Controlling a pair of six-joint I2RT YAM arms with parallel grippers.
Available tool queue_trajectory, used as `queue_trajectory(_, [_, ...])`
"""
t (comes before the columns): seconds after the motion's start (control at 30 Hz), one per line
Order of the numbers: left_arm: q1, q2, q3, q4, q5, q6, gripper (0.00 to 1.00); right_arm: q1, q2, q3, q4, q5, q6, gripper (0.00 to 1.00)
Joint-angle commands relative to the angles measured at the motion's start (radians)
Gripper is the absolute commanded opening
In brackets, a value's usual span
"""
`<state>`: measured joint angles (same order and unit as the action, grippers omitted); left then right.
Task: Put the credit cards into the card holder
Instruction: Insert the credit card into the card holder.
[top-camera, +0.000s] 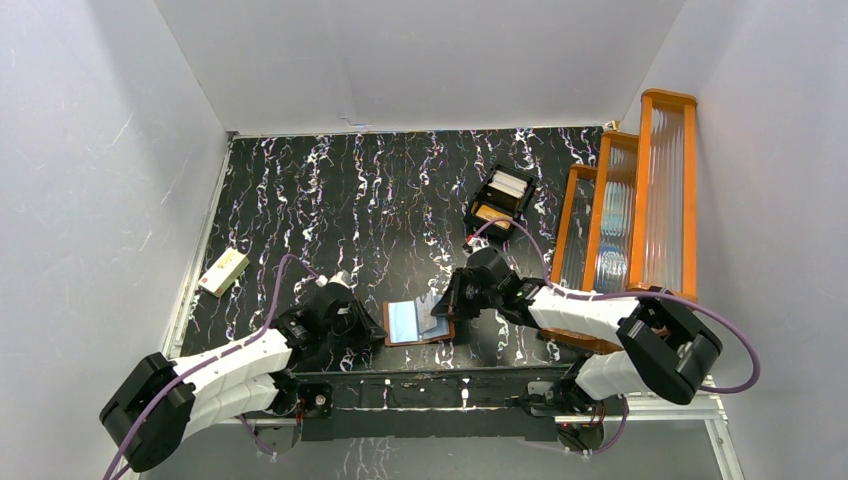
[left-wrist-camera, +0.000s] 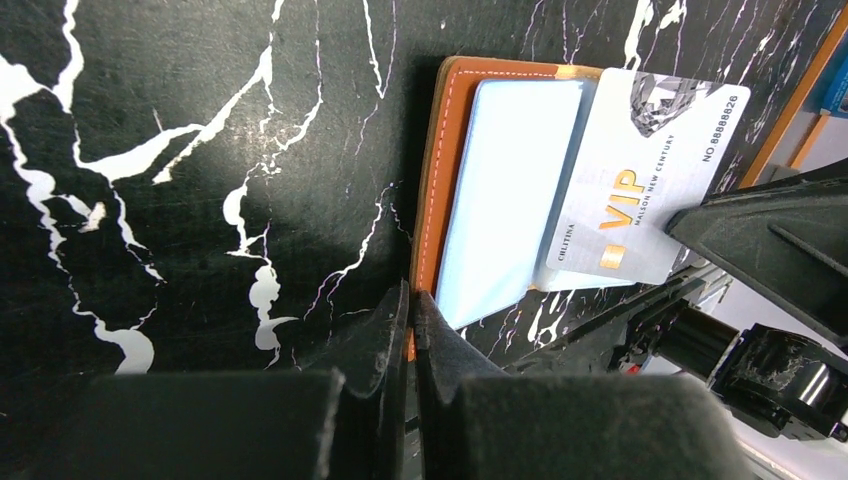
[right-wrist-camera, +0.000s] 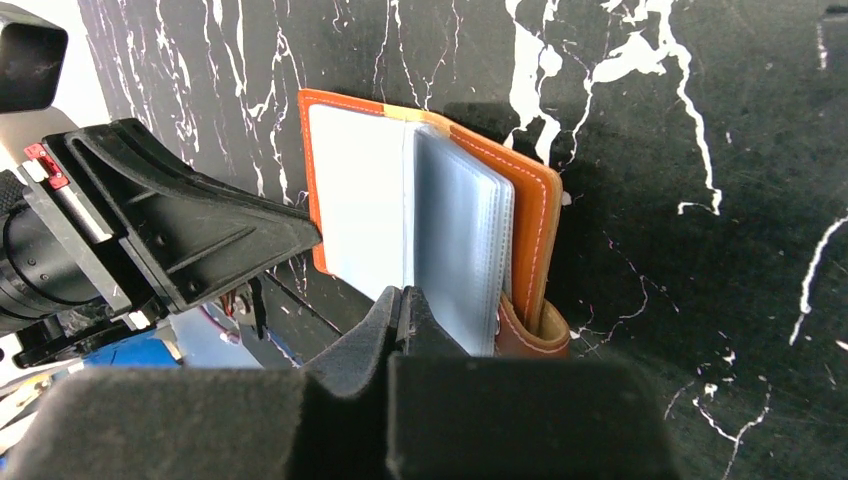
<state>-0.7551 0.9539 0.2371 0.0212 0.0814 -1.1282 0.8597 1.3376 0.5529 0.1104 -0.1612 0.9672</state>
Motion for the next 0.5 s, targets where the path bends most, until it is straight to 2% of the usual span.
queue_trajectory(0.0, [0.003, 0.004, -0.015, -0.012, -0.02, 0.018, 0.01, 0.002, 0.027, -0.023, 0.124, -0.045, 0.016, 0.0])
queue_trajectory(0.47, [0.003, 0.036, -0.015, 0.001, -0.019, 0.022, 0.01, 0.002, 0.067, -0.09, 0.269, -0.104, 0.073, 0.0])
